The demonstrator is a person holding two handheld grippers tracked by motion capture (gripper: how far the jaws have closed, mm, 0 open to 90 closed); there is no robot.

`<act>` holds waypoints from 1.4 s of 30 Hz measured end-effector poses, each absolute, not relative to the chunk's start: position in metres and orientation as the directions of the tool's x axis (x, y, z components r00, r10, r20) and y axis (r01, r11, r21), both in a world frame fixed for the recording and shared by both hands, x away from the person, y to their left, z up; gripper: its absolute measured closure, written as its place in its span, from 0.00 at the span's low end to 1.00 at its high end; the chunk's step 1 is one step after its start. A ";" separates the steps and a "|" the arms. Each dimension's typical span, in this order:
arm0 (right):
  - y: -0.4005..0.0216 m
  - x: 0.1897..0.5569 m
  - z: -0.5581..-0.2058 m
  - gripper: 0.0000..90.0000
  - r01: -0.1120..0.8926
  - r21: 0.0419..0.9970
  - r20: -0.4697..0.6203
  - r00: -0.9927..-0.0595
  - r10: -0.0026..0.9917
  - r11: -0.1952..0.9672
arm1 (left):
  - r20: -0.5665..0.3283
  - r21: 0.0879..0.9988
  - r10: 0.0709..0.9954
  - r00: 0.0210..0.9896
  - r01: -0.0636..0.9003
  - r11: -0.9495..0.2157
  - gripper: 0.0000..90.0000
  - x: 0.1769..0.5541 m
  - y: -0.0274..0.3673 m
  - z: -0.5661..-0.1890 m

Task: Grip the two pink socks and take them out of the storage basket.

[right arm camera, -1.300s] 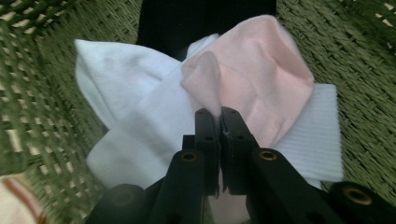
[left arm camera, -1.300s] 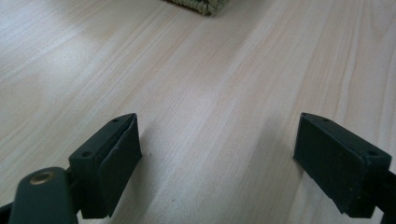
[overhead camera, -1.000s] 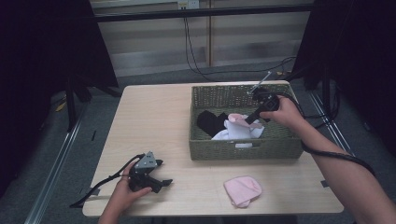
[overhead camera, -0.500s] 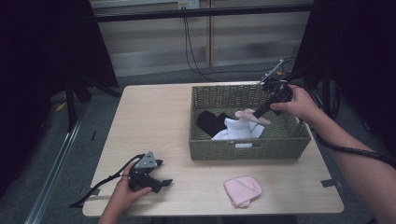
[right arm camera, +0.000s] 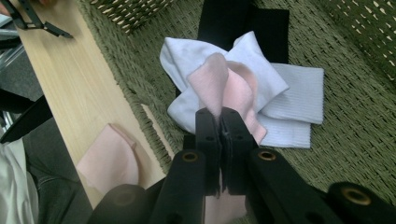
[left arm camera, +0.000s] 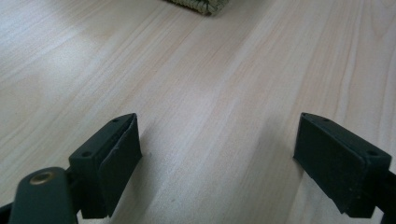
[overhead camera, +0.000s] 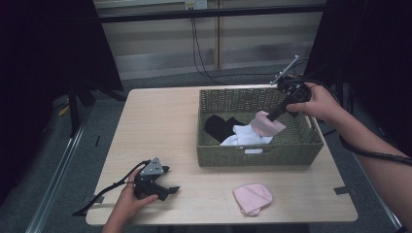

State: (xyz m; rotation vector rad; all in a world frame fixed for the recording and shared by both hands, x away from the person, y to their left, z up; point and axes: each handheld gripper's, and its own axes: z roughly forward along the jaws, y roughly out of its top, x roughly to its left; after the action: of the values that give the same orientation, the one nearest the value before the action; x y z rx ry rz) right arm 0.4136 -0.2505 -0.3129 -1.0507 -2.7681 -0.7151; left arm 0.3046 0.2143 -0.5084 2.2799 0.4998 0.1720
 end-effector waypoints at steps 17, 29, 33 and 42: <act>-0.256 0.396 -0.281 0.97 0.622 0.440 0.274 -0.780 0.563 0.648 | -0.032 0.726 0.405 0.914 0.300 -0.619 0.16 0.305 0.214 -0.508; -0.251 0.380 -0.265 0.97 0.584 0.450 0.276 -0.810 0.517 0.675 | -0.032 0.726 0.406 0.914 0.300 -0.618 0.16 0.305 0.214 -0.508; -0.251 0.374 -0.261 0.97 0.577 0.458 0.286 -0.816 0.502 0.676 | -0.032 0.726 0.406 0.913 0.300 -0.618 0.16 0.305 0.214 -0.508; -0.250 0.358 -0.254 0.97 0.548 0.478 0.295 -0.836 0.462 0.686 | -0.032 0.726 0.406 0.913 0.300 -0.618 0.16 0.305 0.214 -0.508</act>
State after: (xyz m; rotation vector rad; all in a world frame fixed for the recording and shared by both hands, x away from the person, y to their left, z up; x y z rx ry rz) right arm 0.3585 -0.2503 -0.2539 -0.8276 -2.7441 -0.8525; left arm 0.3046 0.2143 -0.5084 2.2796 0.5000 0.1717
